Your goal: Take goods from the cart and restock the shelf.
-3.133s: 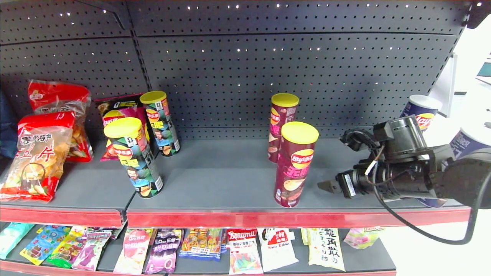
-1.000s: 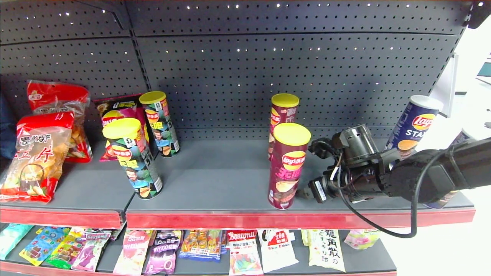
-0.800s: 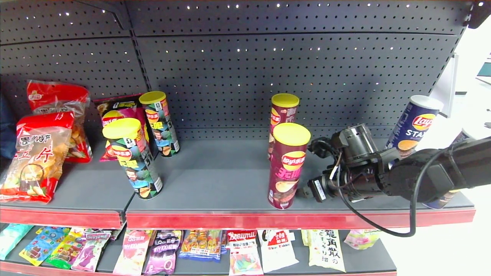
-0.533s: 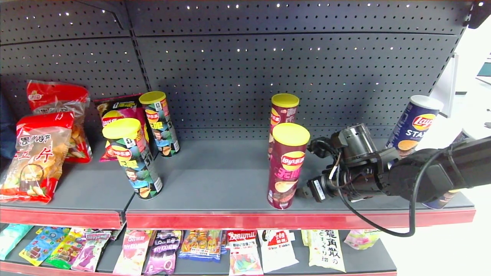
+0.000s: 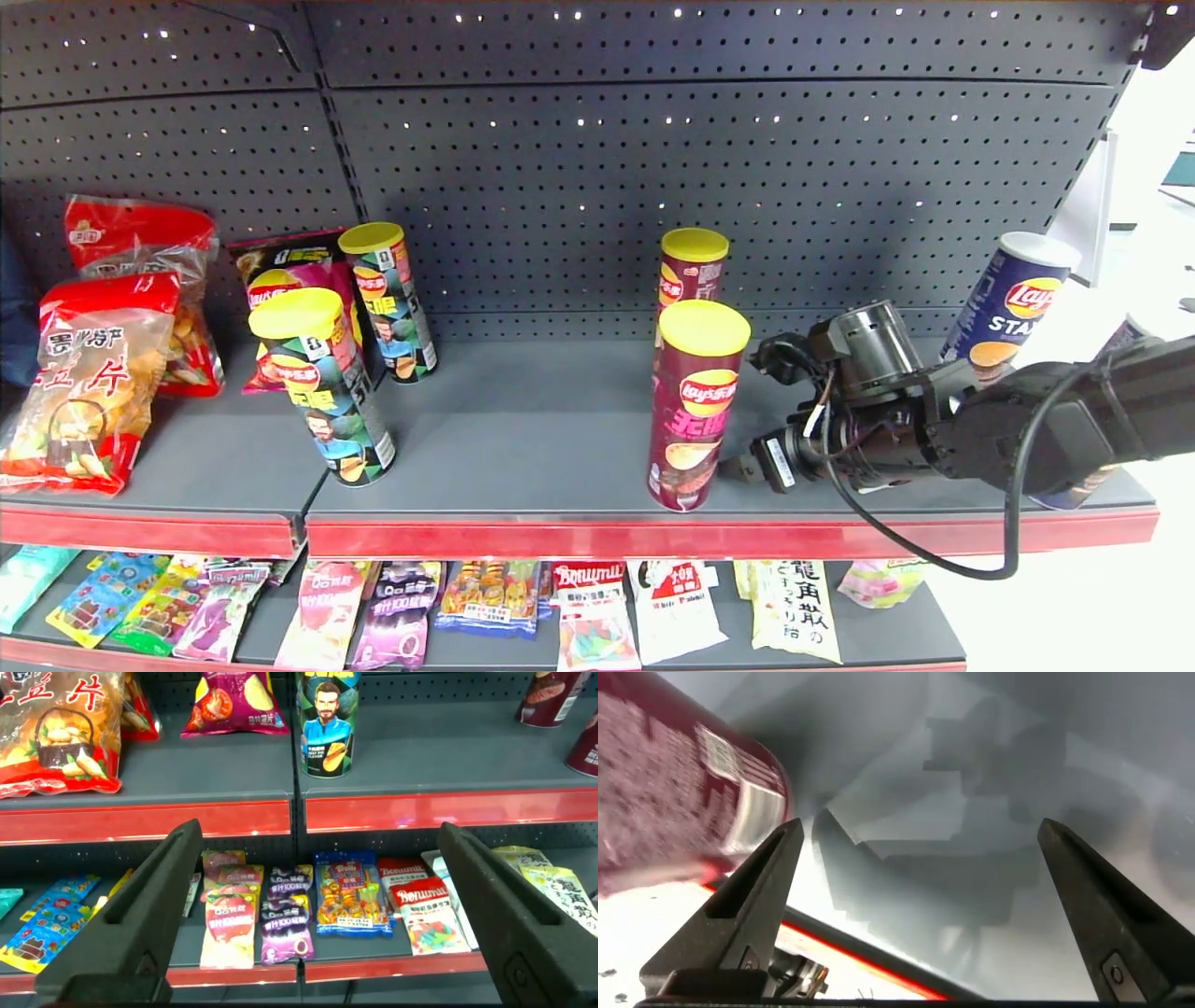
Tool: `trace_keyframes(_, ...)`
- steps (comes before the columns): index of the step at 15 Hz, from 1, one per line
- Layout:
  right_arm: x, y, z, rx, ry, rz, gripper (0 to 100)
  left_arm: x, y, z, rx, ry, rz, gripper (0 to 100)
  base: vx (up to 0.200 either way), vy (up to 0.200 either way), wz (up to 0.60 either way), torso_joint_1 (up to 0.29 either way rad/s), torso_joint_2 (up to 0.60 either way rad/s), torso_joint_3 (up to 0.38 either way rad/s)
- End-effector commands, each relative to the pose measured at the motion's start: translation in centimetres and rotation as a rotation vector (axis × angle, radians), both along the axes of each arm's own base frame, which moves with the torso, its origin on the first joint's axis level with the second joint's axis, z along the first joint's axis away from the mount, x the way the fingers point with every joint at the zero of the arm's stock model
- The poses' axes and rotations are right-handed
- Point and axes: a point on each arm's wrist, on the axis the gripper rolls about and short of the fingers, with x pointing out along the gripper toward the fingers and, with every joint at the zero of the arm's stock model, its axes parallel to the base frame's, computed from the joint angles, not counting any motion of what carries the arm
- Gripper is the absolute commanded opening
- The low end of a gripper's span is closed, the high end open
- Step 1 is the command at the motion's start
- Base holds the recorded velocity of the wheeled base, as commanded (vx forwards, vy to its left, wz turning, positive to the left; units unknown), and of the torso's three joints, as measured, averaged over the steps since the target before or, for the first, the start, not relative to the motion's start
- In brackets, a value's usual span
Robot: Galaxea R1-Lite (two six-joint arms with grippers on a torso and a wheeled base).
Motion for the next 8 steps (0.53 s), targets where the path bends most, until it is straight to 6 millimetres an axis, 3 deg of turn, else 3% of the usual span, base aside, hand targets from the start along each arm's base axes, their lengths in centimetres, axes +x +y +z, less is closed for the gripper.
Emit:
trace_keyframes(1,-1.8,-1.2,1.1,0.004,-0.016,-0.013,100,0.0,0.0,0.0,0.000,0.002,0.000,100,0.000,0.000,0.00,0.000,0.00,0.000)
trace_keyframes(3,-3.4,-2.0,2.0,0.013,-0.037,-0.018,100,0.0,0.0,0.0,0.000,0.002,0.000,100,0.000,0.000,0.00,0.000,0.00,0.000)
trace_keyframes(5,-7.2,-3.9,4.6,0.045,-0.121,-0.025,100,0.0,0.0,0.0,-0.002,0.002,0.000,100,0.000,0.000,0.00,0.000,0.00,0.000)
trace_keyframes(8,-14.7,-7.4,7.7,0.115,-0.305,-0.035,100,0.0,0.0,0.0,-0.002,0.002,0.000,100,0.000,0.000,0.00,0.000,0.00,0.000)
